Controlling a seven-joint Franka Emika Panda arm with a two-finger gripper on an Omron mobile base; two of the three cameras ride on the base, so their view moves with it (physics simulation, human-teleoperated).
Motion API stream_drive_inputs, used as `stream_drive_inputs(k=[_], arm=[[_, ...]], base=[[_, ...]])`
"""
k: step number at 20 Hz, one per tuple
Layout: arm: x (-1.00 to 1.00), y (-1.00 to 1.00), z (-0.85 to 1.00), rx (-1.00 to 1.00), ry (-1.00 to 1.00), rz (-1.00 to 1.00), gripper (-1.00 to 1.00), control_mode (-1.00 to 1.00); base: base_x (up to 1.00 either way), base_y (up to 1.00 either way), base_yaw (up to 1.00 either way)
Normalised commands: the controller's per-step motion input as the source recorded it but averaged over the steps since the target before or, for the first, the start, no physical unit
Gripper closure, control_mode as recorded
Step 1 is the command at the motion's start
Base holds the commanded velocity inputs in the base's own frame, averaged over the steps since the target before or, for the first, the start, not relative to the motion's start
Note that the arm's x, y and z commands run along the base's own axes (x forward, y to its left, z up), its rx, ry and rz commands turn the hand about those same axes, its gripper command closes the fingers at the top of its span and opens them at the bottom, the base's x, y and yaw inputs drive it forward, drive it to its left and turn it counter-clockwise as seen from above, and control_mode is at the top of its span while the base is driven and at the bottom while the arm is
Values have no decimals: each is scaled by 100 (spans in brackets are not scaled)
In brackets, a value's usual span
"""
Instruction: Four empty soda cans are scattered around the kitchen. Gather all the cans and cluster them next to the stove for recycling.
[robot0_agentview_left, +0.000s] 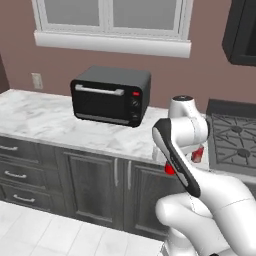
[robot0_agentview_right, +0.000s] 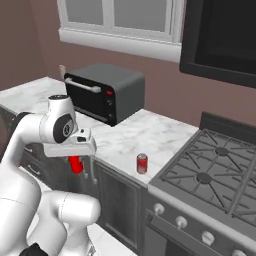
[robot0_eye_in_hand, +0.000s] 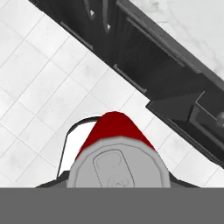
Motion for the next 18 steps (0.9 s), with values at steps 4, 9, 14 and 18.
stream_drive_inputs(k=[4,9,14,18], arm=[[0,0,0,0,0,0,100,100],[0,0,0,0,0,0,100,100],[0,0,0,0,0,0,100,100],[0,0,0,0,0,0,100,100]], base=[[62,12,-24],[54,26,-20],[39,30,-19],[20,15,-20]])
